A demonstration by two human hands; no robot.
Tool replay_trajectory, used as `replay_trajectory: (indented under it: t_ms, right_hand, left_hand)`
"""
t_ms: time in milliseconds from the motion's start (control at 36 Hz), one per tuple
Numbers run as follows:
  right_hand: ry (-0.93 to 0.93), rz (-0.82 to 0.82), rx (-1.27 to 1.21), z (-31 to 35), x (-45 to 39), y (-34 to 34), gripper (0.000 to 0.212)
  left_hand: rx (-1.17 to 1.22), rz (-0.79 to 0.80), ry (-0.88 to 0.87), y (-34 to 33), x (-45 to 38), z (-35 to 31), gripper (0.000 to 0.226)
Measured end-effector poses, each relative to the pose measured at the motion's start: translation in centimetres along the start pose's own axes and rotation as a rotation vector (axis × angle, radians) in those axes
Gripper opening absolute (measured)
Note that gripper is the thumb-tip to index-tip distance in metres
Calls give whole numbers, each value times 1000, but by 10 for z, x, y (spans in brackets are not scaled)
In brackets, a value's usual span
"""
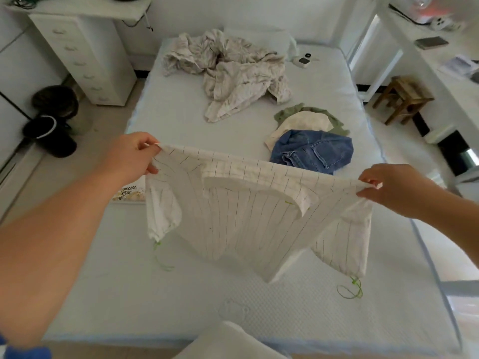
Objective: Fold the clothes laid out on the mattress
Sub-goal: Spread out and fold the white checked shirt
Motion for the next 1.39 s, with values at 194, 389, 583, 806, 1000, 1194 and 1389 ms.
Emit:
replay_trajectory:
  t_ms: [194,389,583,806,1000,1194,1389]
  right_hand:
    - [-95,-227,-218,-19,-3,-2,2]
    - [-25,-40,237,-36,-17,-35,22]
    - [-406,2,-332,-41,-49,-68,13]
    - [-735,-137,-826,-44,-97,-83,15]
    - [-570,-388,-645,-54,-140,-21,19]
    - [-383,-602,-521,-61,-117,30,29]
    - [-324,-501,-252,-60,-41,-17,5]
  left_hand:
    - [-91,-61,-26,-5,-3,11,14]
    - [-205,-70,-82,-22,-4,13,20]
    - [-155,-31,47,-52,-17,37,23]
    - [-137,-74,100,-62,-49,40,29]
    - [-130,-242,-58,-38,-91,-26,26]
    - [51,-425,-264,5,-77,-67,24]
    - [58,-280,-264,-5,-17,5,16]
Point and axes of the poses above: each hand's wrist, its own x-axis away from the middle knuckle, its own y-axis out of the back of the hand, z = x × y, the point moved 5 cm from there along -x, towards the middle knuckle, and after that the axes turned 12 degrees about -z, right-handed, at the moved point
